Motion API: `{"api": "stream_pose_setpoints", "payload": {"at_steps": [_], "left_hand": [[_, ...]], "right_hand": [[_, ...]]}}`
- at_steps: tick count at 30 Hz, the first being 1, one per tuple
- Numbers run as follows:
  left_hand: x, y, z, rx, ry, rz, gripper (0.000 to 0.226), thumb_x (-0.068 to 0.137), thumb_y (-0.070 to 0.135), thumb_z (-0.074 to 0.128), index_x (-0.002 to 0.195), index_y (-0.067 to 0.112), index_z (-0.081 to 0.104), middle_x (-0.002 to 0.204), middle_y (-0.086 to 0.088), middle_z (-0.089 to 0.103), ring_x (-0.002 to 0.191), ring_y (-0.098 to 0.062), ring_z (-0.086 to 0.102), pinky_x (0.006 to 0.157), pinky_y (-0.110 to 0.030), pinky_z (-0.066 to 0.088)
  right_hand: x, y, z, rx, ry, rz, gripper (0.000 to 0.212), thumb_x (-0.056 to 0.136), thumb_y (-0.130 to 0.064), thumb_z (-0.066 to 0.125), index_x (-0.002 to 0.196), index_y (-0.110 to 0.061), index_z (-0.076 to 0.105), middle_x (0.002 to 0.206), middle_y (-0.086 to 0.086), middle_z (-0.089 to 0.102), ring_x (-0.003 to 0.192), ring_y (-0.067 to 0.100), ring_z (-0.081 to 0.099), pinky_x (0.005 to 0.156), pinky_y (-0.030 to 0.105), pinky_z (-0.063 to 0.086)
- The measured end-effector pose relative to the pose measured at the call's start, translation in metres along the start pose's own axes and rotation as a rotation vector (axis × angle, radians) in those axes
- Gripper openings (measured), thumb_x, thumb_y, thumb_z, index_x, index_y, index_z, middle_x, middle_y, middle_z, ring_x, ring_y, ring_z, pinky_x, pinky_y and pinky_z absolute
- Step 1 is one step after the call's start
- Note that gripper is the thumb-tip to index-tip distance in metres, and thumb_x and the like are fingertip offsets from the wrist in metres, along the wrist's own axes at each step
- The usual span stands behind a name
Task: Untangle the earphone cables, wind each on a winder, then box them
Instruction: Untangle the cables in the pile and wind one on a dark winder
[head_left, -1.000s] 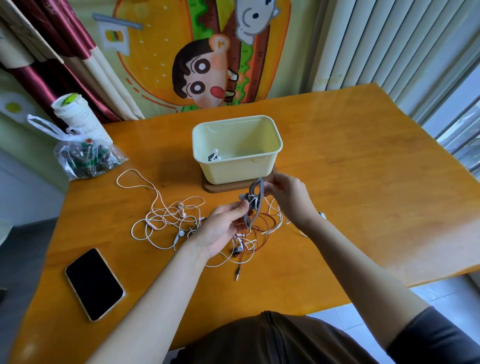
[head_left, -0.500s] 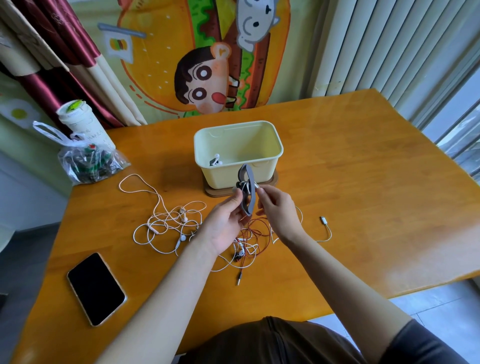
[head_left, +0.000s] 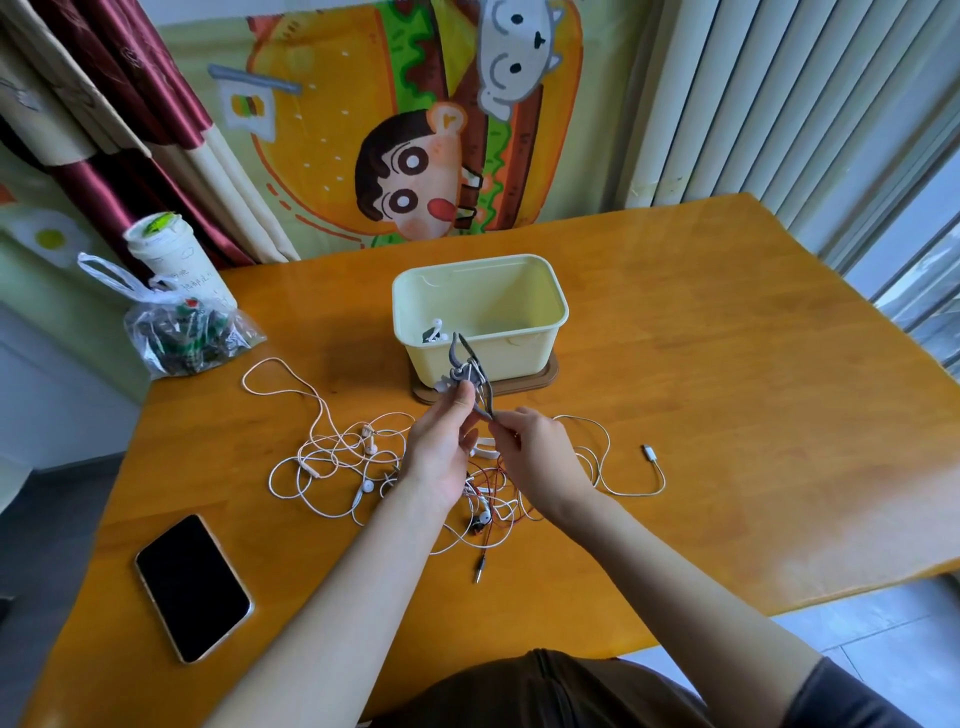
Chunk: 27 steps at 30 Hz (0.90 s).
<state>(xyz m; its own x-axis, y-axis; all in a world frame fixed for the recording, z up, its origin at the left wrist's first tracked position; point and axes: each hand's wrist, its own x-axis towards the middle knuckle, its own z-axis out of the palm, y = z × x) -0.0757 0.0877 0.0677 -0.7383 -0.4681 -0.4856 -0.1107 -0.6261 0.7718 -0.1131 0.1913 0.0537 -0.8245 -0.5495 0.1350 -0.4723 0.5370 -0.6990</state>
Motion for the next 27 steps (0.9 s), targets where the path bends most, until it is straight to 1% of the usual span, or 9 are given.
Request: {"api": "stream_pose_setpoints", "payload": {"at_steps": [3, 6, 9, 11, 15, 17, 19, 24, 27], "left_hand": [[0.000, 0.001, 0.001, 0.047, 0.060, 0.048, 0.006, 0.090, 0.017, 0.062, 0.090, 0.014, 0.067, 0.079, 0.002, 0.061, 0.076, -0.012, 0.050, 0.068, -0.023, 0.040], [0.004, -0.002, 0.001, 0.106, 0.130, 0.093, 0.009, 0.087, 0.018, 0.066, 0.095, 0.014, 0.070, 0.081, 0.004, 0.066, 0.077, -0.012, 0.054, 0.069, -0.022, 0.045], [0.008, -0.005, -0.006, 0.205, 0.171, 0.129, 0.014, 0.087, 0.022, 0.067, 0.100, 0.017, 0.071, 0.084, 0.006, 0.068, 0.085, -0.012, 0.057, 0.079, -0.025, 0.047], [0.007, -0.008, -0.010, 0.407, 0.136, 0.200, 0.024, 0.089, 0.021, 0.065, 0.112, 0.014, 0.069, 0.093, 0.005, 0.069, 0.095, -0.013, 0.060, 0.084, -0.027, 0.045], [0.004, -0.011, -0.017, 0.646, 0.091, 0.300, 0.033, 0.090, 0.023, 0.063, 0.122, 0.014, 0.064, 0.104, 0.003, 0.067, 0.097, -0.012, 0.058, 0.075, -0.020, 0.041], [0.003, -0.010, -0.020, 0.704, 0.029, 0.304, 0.032, 0.090, 0.023, 0.063, 0.121, 0.016, 0.065, 0.100, 0.006, 0.067, 0.096, -0.010, 0.059, 0.073, -0.016, 0.042], [0.002, -0.009, -0.024, 0.731, -0.047, 0.298, 0.028, 0.089, 0.020, 0.064, 0.117, 0.018, 0.067, 0.097, 0.009, 0.069, 0.098, -0.010, 0.062, 0.078, -0.018, 0.044], [-0.004, -0.007, -0.030, 0.775, -0.200, 0.265, 0.021, 0.091, 0.018, 0.061, 0.111, 0.019, 0.069, 0.096, 0.011, 0.070, 0.093, -0.003, 0.063, 0.078, -0.015, 0.044], [-0.008, -0.004, -0.033, 0.811, -0.270, 0.235, 0.015, 0.092, 0.022, 0.060, 0.104, 0.028, 0.066, 0.097, 0.015, 0.068, 0.095, -0.001, 0.061, 0.078, -0.014, 0.043]], "right_hand": [[0.001, -0.001, -0.004, -0.030, -0.011, -0.035, 0.024, 0.097, -0.015, 0.047, 0.088, -0.007, 0.068, 0.068, -0.002, 0.044, 0.056, 0.006, 0.037, 0.050, 0.013, 0.028], [0.001, -0.002, -0.007, -0.081, -0.036, -0.071, 0.024, 0.096, -0.015, 0.048, 0.089, -0.008, 0.070, 0.074, 0.002, 0.054, 0.061, 0.014, 0.045, 0.052, 0.016, 0.032], [0.000, -0.003, -0.011, -0.105, -0.043, -0.102, 0.025, 0.095, -0.015, 0.049, 0.088, -0.006, 0.071, 0.078, 0.006, 0.060, 0.066, 0.020, 0.053, 0.058, 0.031, 0.045], [0.001, -0.003, -0.014, -0.081, -0.039, -0.109, 0.025, 0.095, -0.017, 0.050, 0.090, -0.007, 0.072, 0.082, 0.007, 0.062, 0.069, 0.022, 0.056, 0.062, 0.036, 0.047], [0.011, -0.003, -0.025, -0.076, -0.055, -0.121, 0.024, 0.095, -0.017, 0.050, 0.089, -0.007, 0.071, 0.089, 0.007, 0.066, 0.078, 0.023, 0.059, 0.070, 0.037, 0.049], [0.016, -0.001, -0.033, -0.068, -0.044, -0.121, 0.021, 0.094, -0.017, 0.053, 0.090, -0.008, 0.072, 0.092, 0.008, 0.067, 0.081, 0.023, 0.060, 0.074, 0.038, 0.050], [0.021, 0.002, -0.041, -0.064, -0.043, -0.114, 0.018, 0.092, -0.018, 0.058, 0.093, -0.009, 0.073, 0.093, 0.009, 0.067, 0.083, 0.023, 0.060, 0.076, 0.036, 0.050], [0.032, 0.010, -0.055, -0.031, -0.019, -0.062, 0.011, 0.080, -0.019, 0.072, 0.087, -0.011, 0.075, 0.088, 0.003, 0.066, 0.078, 0.016, 0.058, 0.069, 0.024, 0.047], [0.032, 0.012, -0.055, -0.035, -0.027, -0.079, 0.007, 0.080, -0.016, 0.071, 0.085, -0.011, 0.073, 0.087, 0.002, 0.063, 0.079, 0.017, 0.057, 0.071, 0.029, 0.049]]}}
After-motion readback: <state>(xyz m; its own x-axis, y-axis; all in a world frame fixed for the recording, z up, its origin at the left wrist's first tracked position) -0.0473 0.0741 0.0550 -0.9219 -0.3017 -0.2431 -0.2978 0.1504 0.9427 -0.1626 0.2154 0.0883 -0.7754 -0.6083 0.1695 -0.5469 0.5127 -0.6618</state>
